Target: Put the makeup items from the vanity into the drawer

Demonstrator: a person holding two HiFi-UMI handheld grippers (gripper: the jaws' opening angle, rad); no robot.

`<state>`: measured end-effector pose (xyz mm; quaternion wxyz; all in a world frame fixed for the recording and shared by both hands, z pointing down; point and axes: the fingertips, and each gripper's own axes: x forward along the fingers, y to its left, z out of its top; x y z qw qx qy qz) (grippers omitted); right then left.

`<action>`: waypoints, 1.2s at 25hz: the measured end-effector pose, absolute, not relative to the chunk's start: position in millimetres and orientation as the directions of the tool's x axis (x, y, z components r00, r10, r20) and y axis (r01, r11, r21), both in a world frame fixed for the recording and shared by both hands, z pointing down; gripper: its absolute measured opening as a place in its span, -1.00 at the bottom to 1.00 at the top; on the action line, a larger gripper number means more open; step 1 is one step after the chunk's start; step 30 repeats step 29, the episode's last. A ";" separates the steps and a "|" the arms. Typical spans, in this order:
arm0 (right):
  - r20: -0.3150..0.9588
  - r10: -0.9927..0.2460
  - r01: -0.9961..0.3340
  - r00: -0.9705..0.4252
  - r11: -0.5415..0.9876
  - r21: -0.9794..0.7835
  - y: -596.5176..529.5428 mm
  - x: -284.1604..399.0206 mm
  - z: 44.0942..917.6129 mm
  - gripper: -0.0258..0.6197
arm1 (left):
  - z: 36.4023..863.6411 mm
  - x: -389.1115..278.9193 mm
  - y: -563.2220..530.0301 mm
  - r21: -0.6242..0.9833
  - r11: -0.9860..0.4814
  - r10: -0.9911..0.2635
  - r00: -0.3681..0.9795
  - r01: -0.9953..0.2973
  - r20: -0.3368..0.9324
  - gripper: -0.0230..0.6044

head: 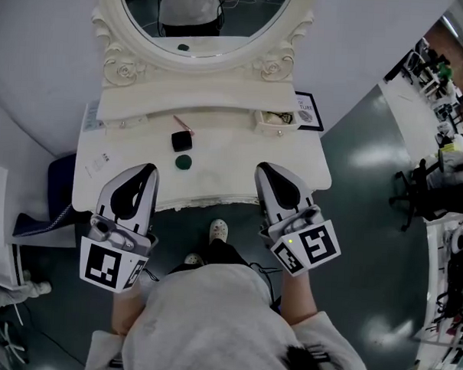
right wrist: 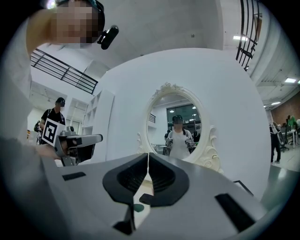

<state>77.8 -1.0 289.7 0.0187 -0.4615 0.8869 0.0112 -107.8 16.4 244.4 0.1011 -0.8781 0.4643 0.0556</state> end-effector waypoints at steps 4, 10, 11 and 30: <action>-0.050 -0.815 -0.817 -0.577 0.576 0.033 9.2 69.6 287.8 -0.85 | 244.4 -111.2 22.9 -0.126 -0.552 -0.802 0.566 -0.824 -0.193 -0.88; -0.061 -0.818 -0.820 -0.572 0.570 0.047 21.2 64.5 284.6 -0.85 | 245.1 -113.8 32.1 -0.125 -0.555 -0.799 0.569 -0.823 -0.194 -0.88; -0.062 -0.819 -0.821 -0.571 0.569 0.045 22.3 64.2 284.7 -0.85 | 245.3 -114.4 33.2 -0.124 -0.555 -0.799 0.569 -0.822 -0.195 -0.88; -0.091 -0.835 -0.838 -0.543 0.545 0.008 36.9 62.8 280.7 -0.85 | 246.9 -126.1 46.6 -0.119 -0.550 -0.802 0.563 -0.827 -0.202 -0.88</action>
